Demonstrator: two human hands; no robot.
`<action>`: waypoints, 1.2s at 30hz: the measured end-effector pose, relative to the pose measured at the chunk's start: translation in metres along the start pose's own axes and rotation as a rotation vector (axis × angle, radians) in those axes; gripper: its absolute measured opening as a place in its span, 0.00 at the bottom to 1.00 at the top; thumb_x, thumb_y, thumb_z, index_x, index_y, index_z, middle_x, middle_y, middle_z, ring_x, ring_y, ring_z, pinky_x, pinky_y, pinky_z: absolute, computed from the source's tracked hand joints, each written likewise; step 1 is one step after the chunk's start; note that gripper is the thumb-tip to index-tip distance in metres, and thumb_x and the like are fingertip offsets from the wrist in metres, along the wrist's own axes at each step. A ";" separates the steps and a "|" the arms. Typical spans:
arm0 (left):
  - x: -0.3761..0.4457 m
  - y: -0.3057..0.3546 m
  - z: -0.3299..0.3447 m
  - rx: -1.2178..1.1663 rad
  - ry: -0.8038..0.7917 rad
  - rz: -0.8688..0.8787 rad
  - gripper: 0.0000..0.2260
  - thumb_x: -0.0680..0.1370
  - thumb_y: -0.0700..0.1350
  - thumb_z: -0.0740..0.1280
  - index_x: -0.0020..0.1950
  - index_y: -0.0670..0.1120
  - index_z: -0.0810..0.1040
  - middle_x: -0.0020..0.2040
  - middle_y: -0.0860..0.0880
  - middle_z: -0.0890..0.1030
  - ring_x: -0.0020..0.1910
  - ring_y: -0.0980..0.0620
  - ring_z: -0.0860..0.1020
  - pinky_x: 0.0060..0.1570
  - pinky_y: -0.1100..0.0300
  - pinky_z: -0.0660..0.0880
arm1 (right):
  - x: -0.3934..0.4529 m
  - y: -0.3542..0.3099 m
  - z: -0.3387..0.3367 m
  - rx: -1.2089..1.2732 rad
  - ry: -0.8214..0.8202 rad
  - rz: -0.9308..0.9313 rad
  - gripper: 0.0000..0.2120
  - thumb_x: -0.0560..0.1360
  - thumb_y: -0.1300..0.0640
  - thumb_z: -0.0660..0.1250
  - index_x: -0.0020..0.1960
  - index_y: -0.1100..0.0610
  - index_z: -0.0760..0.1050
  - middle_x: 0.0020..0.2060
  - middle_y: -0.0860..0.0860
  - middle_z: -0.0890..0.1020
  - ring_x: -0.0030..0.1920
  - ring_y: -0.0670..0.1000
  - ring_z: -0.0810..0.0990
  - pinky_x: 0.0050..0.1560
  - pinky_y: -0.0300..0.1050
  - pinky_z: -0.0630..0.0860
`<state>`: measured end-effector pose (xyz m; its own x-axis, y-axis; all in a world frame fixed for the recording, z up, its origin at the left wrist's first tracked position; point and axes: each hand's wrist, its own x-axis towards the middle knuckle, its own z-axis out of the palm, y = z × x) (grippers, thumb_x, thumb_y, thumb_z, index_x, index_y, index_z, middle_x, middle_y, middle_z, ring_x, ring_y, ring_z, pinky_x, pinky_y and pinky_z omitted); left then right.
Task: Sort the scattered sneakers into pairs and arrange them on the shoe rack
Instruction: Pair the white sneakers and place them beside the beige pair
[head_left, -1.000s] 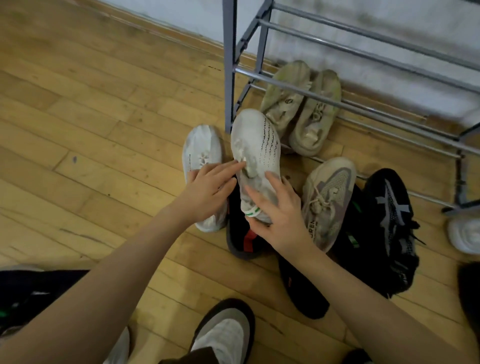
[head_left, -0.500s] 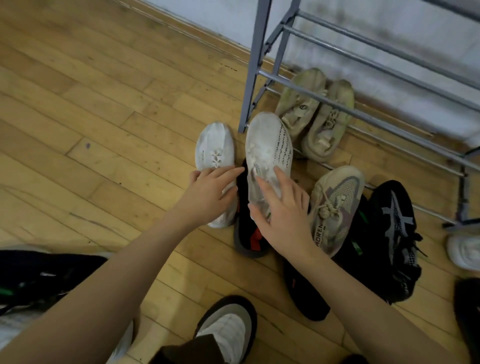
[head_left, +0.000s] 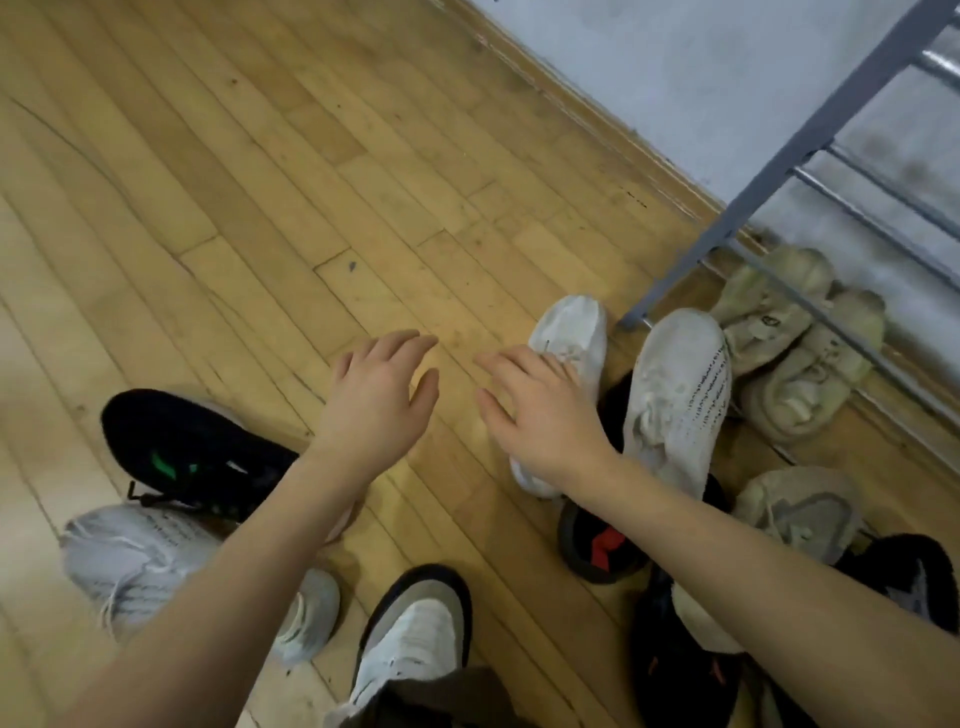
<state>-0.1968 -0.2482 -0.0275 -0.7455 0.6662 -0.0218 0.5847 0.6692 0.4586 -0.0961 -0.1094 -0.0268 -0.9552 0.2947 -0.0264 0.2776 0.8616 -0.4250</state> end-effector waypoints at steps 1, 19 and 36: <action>-0.004 -0.012 -0.004 -0.004 0.019 -0.043 0.17 0.79 0.47 0.59 0.67 0.48 0.71 0.67 0.49 0.72 0.66 0.45 0.69 0.63 0.48 0.59 | 0.008 -0.008 0.005 -0.002 -0.032 -0.045 0.22 0.76 0.46 0.54 0.64 0.54 0.74 0.57 0.51 0.78 0.55 0.56 0.75 0.56 0.53 0.68; -0.170 -0.189 -0.011 0.026 0.079 -0.935 0.29 0.78 0.60 0.54 0.76 0.54 0.49 0.76 0.40 0.50 0.73 0.38 0.51 0.69 0.40 0.50 | 0.014 -0.180 0.164 0.095 -0.239 -0.399 0.22 0.76 0.41 0.52 0.65 0.47 0.73 0.66 0.48 0.72 0.65 0.53 0.65 0.57 0.49 0.53; -0.175 -0.205 -0.033 -0.329 0.532 -0.552 0.18 0.80 0.41 0.59 0.70 0.52 0.68 0.51 0.51 0.70 0.46 0.55 0.72 0.44 0.69 0.71 | 0.030 -0.214 0.185 0.066 -0.265 -0.437 0.23 0.80 0.44 0.54 0.74 0.43 0.56 0.69 0.44 0.69 0.71 0.52 0.58 0.66 0.56 0.41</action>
<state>-0.1964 -0.5129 -0.0883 -0.9975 -0.0286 0.0649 0.0292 0.6685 0.7432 -0.2030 -0.3610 -0.1041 -0.9761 -0.2094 -0.0581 -0.1524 0.8503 -0.5037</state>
